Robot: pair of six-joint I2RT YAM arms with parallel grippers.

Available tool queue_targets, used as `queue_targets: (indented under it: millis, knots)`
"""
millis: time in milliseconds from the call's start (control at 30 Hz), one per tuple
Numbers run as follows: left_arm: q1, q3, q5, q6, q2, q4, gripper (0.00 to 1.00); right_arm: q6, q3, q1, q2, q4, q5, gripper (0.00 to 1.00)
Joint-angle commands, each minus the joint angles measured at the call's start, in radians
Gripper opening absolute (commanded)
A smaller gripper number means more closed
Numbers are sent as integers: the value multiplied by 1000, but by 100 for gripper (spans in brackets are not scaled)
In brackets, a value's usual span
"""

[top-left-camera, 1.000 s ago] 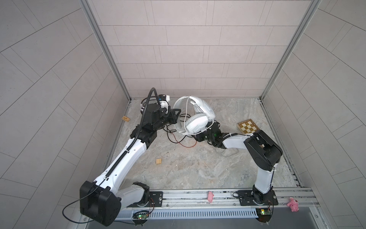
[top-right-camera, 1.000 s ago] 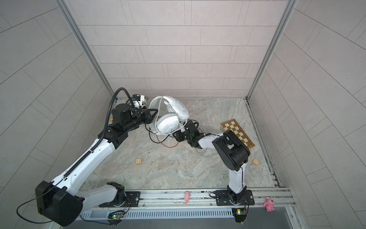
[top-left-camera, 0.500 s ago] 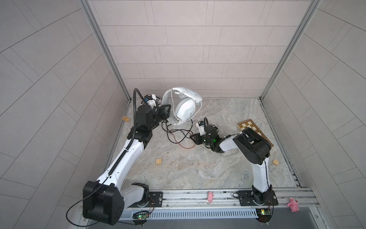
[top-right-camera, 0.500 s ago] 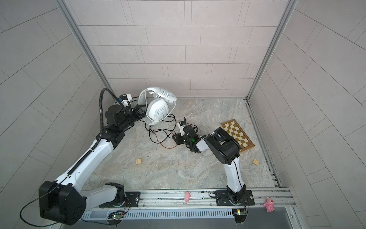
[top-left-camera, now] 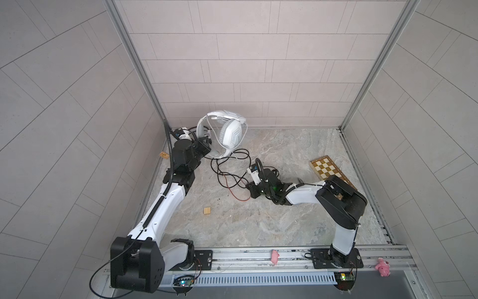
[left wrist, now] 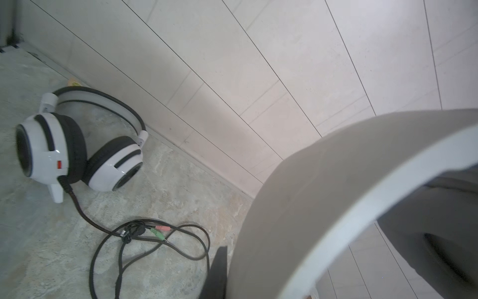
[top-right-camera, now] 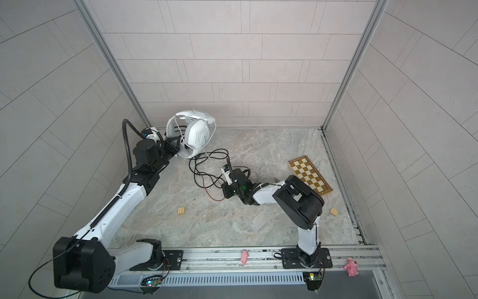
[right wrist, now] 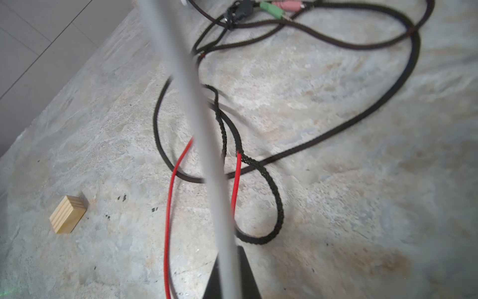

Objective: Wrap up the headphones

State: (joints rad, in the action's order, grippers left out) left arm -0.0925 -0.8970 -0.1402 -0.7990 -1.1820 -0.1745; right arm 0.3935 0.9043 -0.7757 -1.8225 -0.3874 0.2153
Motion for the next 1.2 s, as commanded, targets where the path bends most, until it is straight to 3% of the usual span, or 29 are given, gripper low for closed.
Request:
queue_targets:
  millis: [0,200,300,533,767,1000,1167]
  knots:
    - [30,-25,106,-59,2,-80,0,-97,28,-9,75,145,-86,7]
    - [9,-184,220,-43,-95,56,0,-182,59,-25,187,278,-160,7]
    - [5,-239,196,-16,-146,86,0,-206,73,-25,211,337,-185,8]
    - [4,-156,148,-49,-163,6,0,-171,39,-17,158,287,-139,8]
    - [2,-142,116,-14,-144,13,0,-117,92,-5,37,291,-55,12]
    - [8,-153,92,-9,-148,11,0,-122,103,4,31,308,-49,17]
    - [15,-163,65,-14,-145,12,0,-138,87,39,14,324,-25,29]
